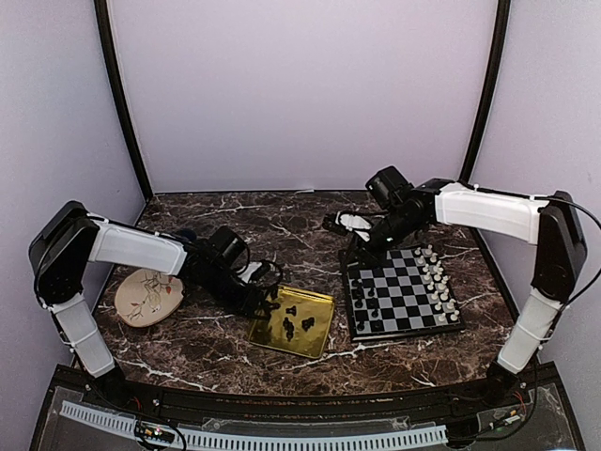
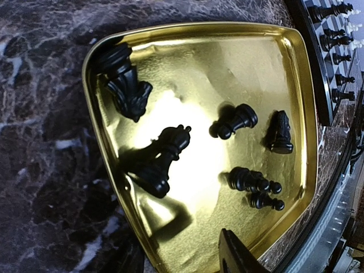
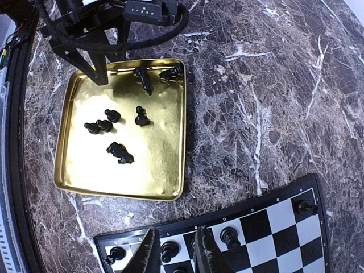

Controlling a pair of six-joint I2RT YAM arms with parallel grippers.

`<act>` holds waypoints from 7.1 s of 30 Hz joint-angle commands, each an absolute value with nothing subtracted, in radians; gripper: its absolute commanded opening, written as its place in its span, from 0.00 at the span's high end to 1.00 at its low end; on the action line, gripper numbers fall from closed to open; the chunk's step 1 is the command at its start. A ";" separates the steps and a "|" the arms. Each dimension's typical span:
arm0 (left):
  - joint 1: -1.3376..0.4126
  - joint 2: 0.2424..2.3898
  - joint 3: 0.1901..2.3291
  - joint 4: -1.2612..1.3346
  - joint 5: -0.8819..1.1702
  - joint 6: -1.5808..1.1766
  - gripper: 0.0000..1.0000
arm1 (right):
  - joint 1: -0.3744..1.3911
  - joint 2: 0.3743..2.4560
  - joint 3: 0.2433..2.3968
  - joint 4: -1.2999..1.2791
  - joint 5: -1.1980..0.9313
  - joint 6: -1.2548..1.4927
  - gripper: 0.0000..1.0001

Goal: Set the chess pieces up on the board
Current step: Move the storage box to the center of the board, then pick up the pawn from the storage box, then place the pawn at e7, then pick up the pawn from the storage box.

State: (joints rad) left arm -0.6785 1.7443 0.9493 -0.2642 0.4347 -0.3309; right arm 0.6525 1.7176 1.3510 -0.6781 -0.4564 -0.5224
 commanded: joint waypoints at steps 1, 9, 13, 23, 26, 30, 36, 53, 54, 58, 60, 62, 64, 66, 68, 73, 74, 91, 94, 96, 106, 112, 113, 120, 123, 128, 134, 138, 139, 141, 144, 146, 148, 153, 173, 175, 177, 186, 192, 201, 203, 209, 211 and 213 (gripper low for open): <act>-0.695 1.739 0.965 -0.263 0.445 -0.339 0.53 | 0.684 1.740 1.389 -0.672 -0.461 -0.529 0.78; -0.661 1.635 1.089 -0.488 0.284 -0.255 0.52 | 0.826 1.802 1.445 -0.705 -0.372 -0.567 0.79; -0.543 1.577 1.143 -0.539 0.213 -0.252 0.51 | 0.903 1.859 1.481 -0.706 -0.324 -0.586 0.81; -0.302 1.494 1.106 -0.440 0.215 -0.198 0.52 | 1.005 2.027 1.609 -0.743 -0.261 -0.582 0.85; -0.261 1.469 1.076 -0.418 0.241 -0.189 0.52 | 1.017 2.061 1.627 -0.759 -0.257 -0.591 0.86; -0.257 1.446 1.071 -0.423 0.209 -0.174 0.53 | 1.038 2.082 1.636 -0.783 -0.281 -0.616 0.87; -0.254 1.441 1.071 -0.423 0.221 -0.172 0.53 | 1.061 2.092 1.638 -0.803 -0.298 -0.644 0.86; -0.255 1.456 1.075 -0.428 0.260 -0.168 0.52 | 1.071 2.146 1.666 -0.800 -0.293 -0.645 0.85; -0.255 1.457 1.075 -0.427 0.260 -0.169 0.52 | 1.071 2.148 1.669 -0.800 -0.293 -0.643 0.84; -0.253 1.459 1.075 -0.428 0.265 -0.168 0.52 | 1.071 2.162 1.680 -0.798 -0.286 -0.636 0.83; -0.253 1.460 1.075 -0.428 0.267 -0.168 0.52 | 1.072 2.168 1.684 -0.795 -0.279 -0.626 0.83; -0.254 1.460 1.075 -0.428 0.270 -0.169 0.52 | 1.072 2.173 1.688 -0.793 -0.268 -0.619 0.83; -0.253 1.460 1.076 -0.428 0.274 -0.169 0.53 | 1.072 2.174 1.689 -0.794 -0.268 -0.619 0.83; -0.254 1.462 1.075 -0.428 0.277 -0.170 0.53 | 1.072 2.173 1.688 -0.792 -0.269 -0.618 0.83; -0.255 1.463 1.074 -0.428 0.283 -0.169 0.53 | 1.072 2.175 1.687 -0.790 -0.270 -0.615 0.82; -0.255 1.465 1.074 -0.426 0.288 -0.171 0.53 | 1.073 2.186 1.701 -0.794 -0.278 -0.612 0.82; -0.254 1.466 1.074 -0.426 0.288 -0.171 0.53 | 1.073 2.188 1.707 -0.797 -0.282 -0.611 0.83; -0.254 1.478 1.073 -0.428 0.305 -0.169 0.53 | 1.081 2.199 1.732 -0.831 -0.315 -0.609 0.96; -0.254 1.481 1.074 -0.428 0.307 -0.170 0.52 | 1.078 2.194 1.747 -0.856 -0.365 -0.614 0.97; -0.253 1.484 1.075 -0.430 0.309 -0.170 0.52 | 1.076 2.191 1.758 -0.873 -0.403 -0.617 0.97; -0.254 1.489 1.075 -0.429 0.314 -0.168 0.53 | 1.031 2.153 1.773 -0.906 -0.459 -0.606 0.98; -0.254 1.495 1.077 -0.429 0.315 -0.167 0.52 | 0.918 2.055 1.731 -0.900 -0.419 -0.604 0.98; -0.253 1.496 1.077 -0.429 0.315 -0.167 0.52 | 0.891 2.035 1.722 -0.898 -0.412 -0.605 0.98; -0.254 1.504 1.080 -0.432 0.310 -0.164 0.52 | 0.686 1.927 1.660 -0.878 -0.387 -0.585 0.98; -0.254 1.506 1.081 -0.433 0.311 -0.163 0.52 | 0.609 1.874 1.604 -0.848 -0.367 -0.576 0.98; -0.254 1.509 1.083 -0.434 0.313 -0.161 0.53 | 0.510 1.804 1.488 -0.804 -0.358 -0.562 0.98; -0.254 1.511 1.084 -0.434 0.318 -0.159 0.52 | 0.502 1.762 1.352 -0.730 -0.288 -0.576 0.98; -0.254 1.512 1.085 -0.434 0.322 -0.160 0.52 | 0.511 1.773 1.312 -0.705 -0.266 -0.579 0.97; -0.253 1.513 1.085 -0.434 0.323 -0.160 0.52 | 0.515 1.776 1.303 -0.700 -0.259 -0.582 0.97; -0.254 1.510 1.083 -0.433 0.322 -0.160 0.53 | 0.524 1.780 1.285 -0.689 -0.255 -0.583 0.97; -0.254 1.508 1.082 -0.433 0.321 -0.161 0.52 | 0.540 1.791 1.277 -0.679 -0.253 -0.580 0.97; -0.254 1.508 1.081 -0.433 0.325 -0.163 0.53 | 0.548 1.801 1.280 -0.676 -0.253 -0.580 0.97; -0.255 1.506 1.081 -0.433 0.325 -0.161 0.53 | 0.555 1.812 1.287 -0.676 -0.251 -0.576 0.96; -0.253 1.506 1.081 -0.433 0.327 -0.161 0.52 | 0.568 1.836 1.299 -0.677 -0.226 -0.573 0.96; -0.254 1.509 1.082 -0.433 0.331 -0.160 0.53 | 0.579 1.864 1.299 -0.670 -0.181 -0.560 0.88; -0.254 1.509 1.082 -0.434 0.333 -0.160 0.53 | 0.579 1.858 1.305 -0.669 -0.178 -0.552 0.87; -0.253 1.509 1.082 -0.435 0.333 -0.159 0.52 | 0.578 1.843 1.311 -0.669 -0.174 -0.545 0.84; -0.254 1.512 1.083 -0.433 0.339 -0.159 0.53 | 0.580 1.779 1.435 -0.780 -0.227 -0.546 0.80; -0.254 1.510 1.083 -0.434 0.341 -0.161 0.52 | 0.587 1.780 1.518 -0.818 -0.265 -0.549 0.80; -0.254 1.508 1.084 -0.434 0.345 -0.159 0.52 | 0.766 1.887 1.610 -0.830 -0.273 -0.565 0.81; -0.254 1.505 1.083 -0.433 0.344 -0.160 0.52 | 0.813 1.929 1.630 -0.832 -0.256 -0.569 0.82; -0.254 1.503 1.083 -0.434 0.344 -0.157 0.52 | 0.940 2.021 1.675 -0.839 -0.246 -0.577 0.82; -0.254 1.502 1.083 -0.434 0.345 -0.156 0.52 | 0.967 2.050 1.689 -0.844 -0.246 -0.576 0.82; -0.253 1.500 1.083 -0.434 0.346 -0.156 0.52 | 0.988 2.073 1.697 -0.842 -0.245 -0.575 0.81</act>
State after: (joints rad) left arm -0.2554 1.5108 1.0817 -0.4339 0.3340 -0.1680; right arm 0.9504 2.0415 1.6501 -0.8303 -0.2459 -0.5686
